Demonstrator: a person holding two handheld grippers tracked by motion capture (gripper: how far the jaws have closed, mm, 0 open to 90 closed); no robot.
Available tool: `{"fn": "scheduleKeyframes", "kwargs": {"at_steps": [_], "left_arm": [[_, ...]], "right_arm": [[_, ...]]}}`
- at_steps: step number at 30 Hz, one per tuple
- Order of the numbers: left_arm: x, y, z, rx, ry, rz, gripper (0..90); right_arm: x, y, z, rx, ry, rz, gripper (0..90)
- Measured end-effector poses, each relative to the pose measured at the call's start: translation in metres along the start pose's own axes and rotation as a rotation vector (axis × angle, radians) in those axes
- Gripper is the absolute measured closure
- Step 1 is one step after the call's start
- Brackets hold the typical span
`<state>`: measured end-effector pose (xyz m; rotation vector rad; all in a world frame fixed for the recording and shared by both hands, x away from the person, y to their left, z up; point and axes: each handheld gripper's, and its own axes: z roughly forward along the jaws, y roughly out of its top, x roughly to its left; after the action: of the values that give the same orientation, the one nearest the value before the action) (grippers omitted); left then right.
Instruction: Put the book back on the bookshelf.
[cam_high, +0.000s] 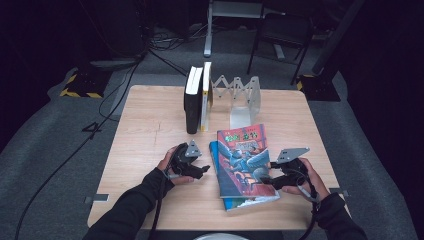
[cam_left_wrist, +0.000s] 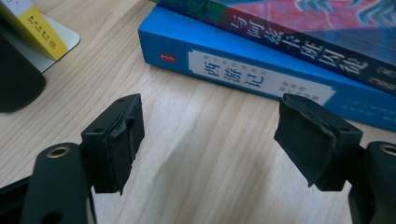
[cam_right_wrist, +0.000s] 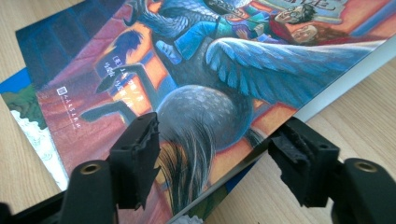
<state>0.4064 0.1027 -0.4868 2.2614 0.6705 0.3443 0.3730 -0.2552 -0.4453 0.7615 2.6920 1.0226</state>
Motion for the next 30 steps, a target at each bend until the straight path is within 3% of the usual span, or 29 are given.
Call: {"fn": "scheduleKeyframes", "kwargs": {"at_steps": [4, 8, 10, 11, 13, 19, 20, 21, 22, 24, 27, 30], "left_arm": [[0.0, 0.005, 0.007, -0.005, 0.003, 0.008, 23.8], [-0.002, 0.011, 0.013, -0.013, 0.019, 0.027, 24.6], [-0.004, 0.012, 0.014, -0.014, 0.018, 0.032, 24.6], [-0.004, 0.013, 0.014, -0.018, 0.018, 0.032, 24.6], [-0.004, 0.014, 0.014, -0.026, 0.018, 0.033, 24.8], [0.0, 0.015, 0.015, -0.025, 0.008, 0.009, 23.7], [0.0, 0.014, 0.015, -0.02, 0.014, 0.01, 24.0], [0.001, 0.014, 0.015, -0.015, 0.008, 0.009, 23.8], [0.002, 0.012, 0.016, -0.01, 0.005, 0.007, 23.9], [0.003, 0.011, 0.016, -0.003, 0.008, 0.011, 24.0], [0.005, 0.009, 0.016, 0.003, 0.012, 0.008, 24.1], [0.006, 0.007, 0.016, 0.009, 0.016, 0.0, 24.2]], "right_arm": [[-0.008, 0.001, 0.0, 0.003, 0.04, 0.038, 35.0], [-0.013, 0.006, 0.001, 0.032, 0.067, 0.035, 33.7], [-0.014, 0.007, 0.002, 0.036, 0.067, 0.038, 30.1], [-0.013, 0.008, 0.004, 0.046, 0.021, 0.033, 23.0], [-0.015, 0.008, 0.006, 0.05, 0.019, 0.046, 23.6], [-0.013, 0.01, 0.007, 0.004, 0.027, 0.005, 34.9], [-0.013, 0.009, 0.007, -0.027, 0.062, 0.004, 44.4], [-0.013, 0.009, 0.008, -0.05, 0.135, 0.012, 48.7], [-0.01, 0.009, 0.011, -0.047, 0.164, 0.001, 48.8], [-0.003, 0.015, 0.012, -0.029, 0.117, -0.026, 48.1], [-0.001, 0.017, 0.012, -0.025, 0.101, -0.028, 49.0], [0.001, 0.016, 0.01, -0.08, 0.071, -0.039, 62.9]]}}
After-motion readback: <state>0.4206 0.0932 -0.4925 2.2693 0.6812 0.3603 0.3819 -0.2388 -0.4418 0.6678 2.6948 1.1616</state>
